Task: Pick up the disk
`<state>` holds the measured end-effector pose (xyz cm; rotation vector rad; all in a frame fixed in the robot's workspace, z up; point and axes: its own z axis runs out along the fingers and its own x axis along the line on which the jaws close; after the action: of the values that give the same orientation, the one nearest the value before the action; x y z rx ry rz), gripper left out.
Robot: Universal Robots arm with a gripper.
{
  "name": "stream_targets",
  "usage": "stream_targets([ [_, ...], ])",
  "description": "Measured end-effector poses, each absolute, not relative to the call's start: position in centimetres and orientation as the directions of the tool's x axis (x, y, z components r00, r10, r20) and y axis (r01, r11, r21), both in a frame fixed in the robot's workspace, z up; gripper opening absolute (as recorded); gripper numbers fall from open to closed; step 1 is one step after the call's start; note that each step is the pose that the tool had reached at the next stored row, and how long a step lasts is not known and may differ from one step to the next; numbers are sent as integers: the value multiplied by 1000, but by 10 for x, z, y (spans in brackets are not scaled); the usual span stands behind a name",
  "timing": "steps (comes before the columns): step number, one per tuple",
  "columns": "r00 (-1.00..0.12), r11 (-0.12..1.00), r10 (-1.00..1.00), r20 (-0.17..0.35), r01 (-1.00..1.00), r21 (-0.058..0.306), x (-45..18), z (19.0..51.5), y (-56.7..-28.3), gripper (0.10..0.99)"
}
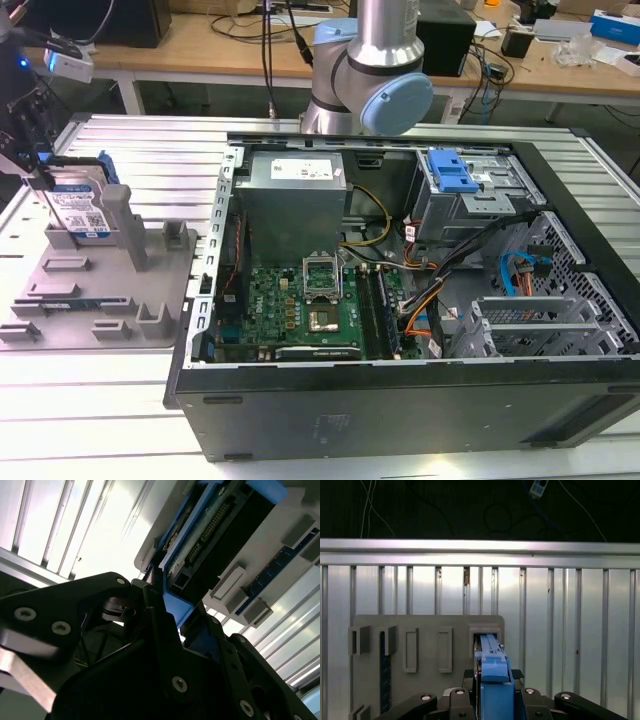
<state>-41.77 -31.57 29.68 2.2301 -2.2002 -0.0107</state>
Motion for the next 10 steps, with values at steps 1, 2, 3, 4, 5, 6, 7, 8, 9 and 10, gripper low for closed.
stream_targets([
  [1,14,-14,-1000,1,-1000,11,-418,297,-316,369],
  [2,14,-14,-1000,1,-1000,11,-418,297,-316,369],
  [3,13,-13,-1000,1,-1000,11,-418,297,-316,369],
  [4,13,-13,-1000,1,-1000,11,-418,297,-316,369],
  [5,14,-13,-1000,1,-1000,11,-418,298,-316,369],
  [6,13,-13,-1000,1,-1000,11,-418,299,-316,369],
  [7,13,-13,-1000,1,-1000,12,-418,302,-316,369],
  [8,14,-13,-1000,1,-1000,12,-418,304,-316,369],
  [9,13,-13,-1000,1,-1000,12,-418,308,-316,369],
  [10,13,-13,-1000,1,-1000,12,-418,311,-316,369],
])
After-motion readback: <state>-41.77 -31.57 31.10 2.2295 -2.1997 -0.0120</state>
